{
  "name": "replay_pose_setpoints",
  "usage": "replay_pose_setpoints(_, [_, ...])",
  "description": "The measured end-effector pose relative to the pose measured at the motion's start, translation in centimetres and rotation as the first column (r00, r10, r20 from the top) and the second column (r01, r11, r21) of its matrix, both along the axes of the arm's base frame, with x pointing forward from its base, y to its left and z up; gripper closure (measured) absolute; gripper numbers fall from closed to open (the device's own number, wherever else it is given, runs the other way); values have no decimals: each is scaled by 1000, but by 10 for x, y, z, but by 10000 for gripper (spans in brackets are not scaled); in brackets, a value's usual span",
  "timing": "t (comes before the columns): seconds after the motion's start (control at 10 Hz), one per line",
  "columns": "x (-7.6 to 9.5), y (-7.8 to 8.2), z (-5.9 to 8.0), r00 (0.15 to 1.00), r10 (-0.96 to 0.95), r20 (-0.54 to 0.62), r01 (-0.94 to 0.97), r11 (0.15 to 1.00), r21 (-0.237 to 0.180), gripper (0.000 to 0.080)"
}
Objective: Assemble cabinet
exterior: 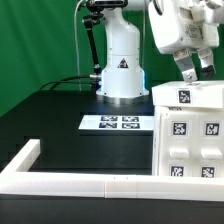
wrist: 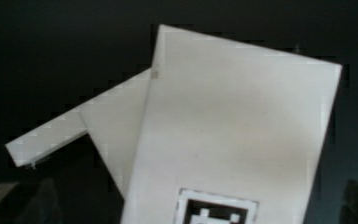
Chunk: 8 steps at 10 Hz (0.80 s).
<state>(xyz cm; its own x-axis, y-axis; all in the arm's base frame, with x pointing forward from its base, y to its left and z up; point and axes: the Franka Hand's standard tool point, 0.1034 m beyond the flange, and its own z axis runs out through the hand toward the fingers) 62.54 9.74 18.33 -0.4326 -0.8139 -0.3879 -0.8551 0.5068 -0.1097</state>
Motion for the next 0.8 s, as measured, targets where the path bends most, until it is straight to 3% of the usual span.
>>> replay_pose_setpoints(0.1, [2,0,5,1000,-2,14,2,1000,2,2])
replay_pose_setpoints(0.4, [2,0,2,999,44,24,-44,999,-14,2])
replay_pose_setpoints(0.8, [4,7,13,884,459,94,-445,885,-137,2])
